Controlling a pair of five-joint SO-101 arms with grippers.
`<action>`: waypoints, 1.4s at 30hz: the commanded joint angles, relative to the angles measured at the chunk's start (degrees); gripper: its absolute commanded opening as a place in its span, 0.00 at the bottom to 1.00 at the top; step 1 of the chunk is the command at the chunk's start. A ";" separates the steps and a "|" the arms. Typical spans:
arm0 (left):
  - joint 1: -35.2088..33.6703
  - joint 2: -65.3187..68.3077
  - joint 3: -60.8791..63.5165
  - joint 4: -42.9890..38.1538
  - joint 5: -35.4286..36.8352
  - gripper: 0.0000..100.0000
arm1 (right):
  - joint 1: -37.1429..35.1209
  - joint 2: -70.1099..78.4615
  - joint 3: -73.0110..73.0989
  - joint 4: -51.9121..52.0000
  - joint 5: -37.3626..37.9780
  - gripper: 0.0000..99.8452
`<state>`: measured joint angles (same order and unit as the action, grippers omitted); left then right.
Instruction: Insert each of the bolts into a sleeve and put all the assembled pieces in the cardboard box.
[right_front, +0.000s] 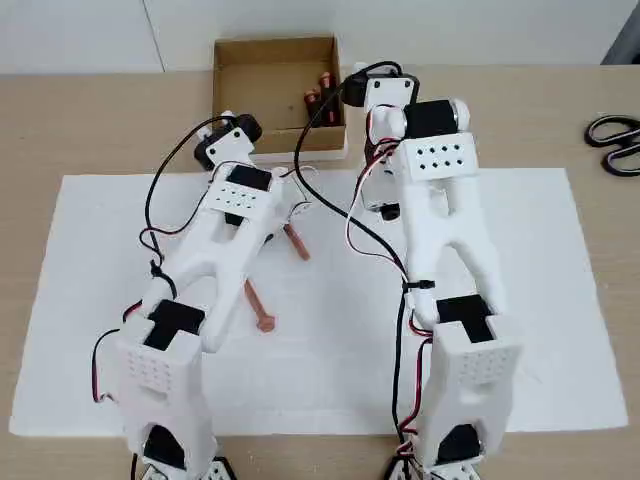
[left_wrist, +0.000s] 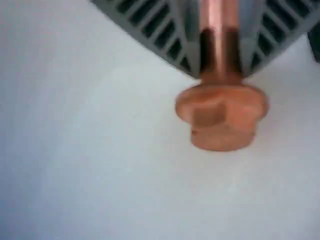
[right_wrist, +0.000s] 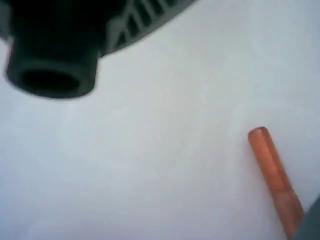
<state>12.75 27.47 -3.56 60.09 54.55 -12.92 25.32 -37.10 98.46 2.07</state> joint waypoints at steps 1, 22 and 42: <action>-0.44 0.09 -0.40 -0.18 0.00 0.06 | 0.31 -4.70 -0.53 0.31 0.09 0.00; -0.44 1.49 -0.66 0.97 0.18 0.15 | 0.48 -4.70 -0.53 0.31 0.09 0.00; 0.53 1.85 -0.66 -0.18 0.09 0.01 | 0.48 -4.88 -0.53 0.31 0.09 0.00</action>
<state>12.84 29.58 -4.09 60.18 54.55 -12.92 25.32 -37.10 98.46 2.07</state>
